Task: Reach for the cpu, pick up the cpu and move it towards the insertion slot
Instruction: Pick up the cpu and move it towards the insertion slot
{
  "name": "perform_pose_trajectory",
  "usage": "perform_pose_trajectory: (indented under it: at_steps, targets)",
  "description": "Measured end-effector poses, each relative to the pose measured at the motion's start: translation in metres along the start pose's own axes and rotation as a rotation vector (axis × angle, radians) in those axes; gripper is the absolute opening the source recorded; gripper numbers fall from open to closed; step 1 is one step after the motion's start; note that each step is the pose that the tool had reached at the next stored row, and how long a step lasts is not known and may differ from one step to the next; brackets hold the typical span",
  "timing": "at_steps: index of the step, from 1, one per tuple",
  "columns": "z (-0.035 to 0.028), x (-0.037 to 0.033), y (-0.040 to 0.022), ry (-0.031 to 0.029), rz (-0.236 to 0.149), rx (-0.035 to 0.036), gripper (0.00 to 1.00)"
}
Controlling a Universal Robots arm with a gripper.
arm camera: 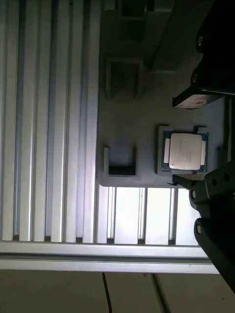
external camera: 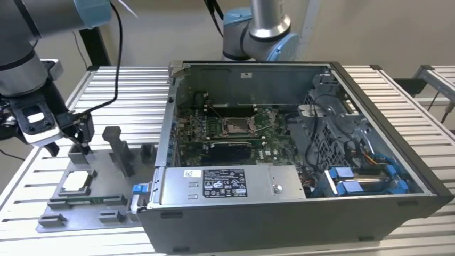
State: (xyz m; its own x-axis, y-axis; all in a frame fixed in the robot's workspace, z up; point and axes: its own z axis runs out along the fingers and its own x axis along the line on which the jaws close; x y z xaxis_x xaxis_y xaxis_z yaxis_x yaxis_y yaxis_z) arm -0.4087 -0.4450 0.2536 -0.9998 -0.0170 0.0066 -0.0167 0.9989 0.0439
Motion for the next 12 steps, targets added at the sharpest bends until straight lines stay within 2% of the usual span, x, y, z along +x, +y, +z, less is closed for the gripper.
perform_pose_trajectory:
  at_steps: [3, 12]
  targets:
    - [0.004, 0.0001, -0.0019, 0.0002, 0.0, 0.0, 1.0]
    - [0.0066, 0.0, -0.0023, 0.0016, 0.0, -0.0001, 1.0]
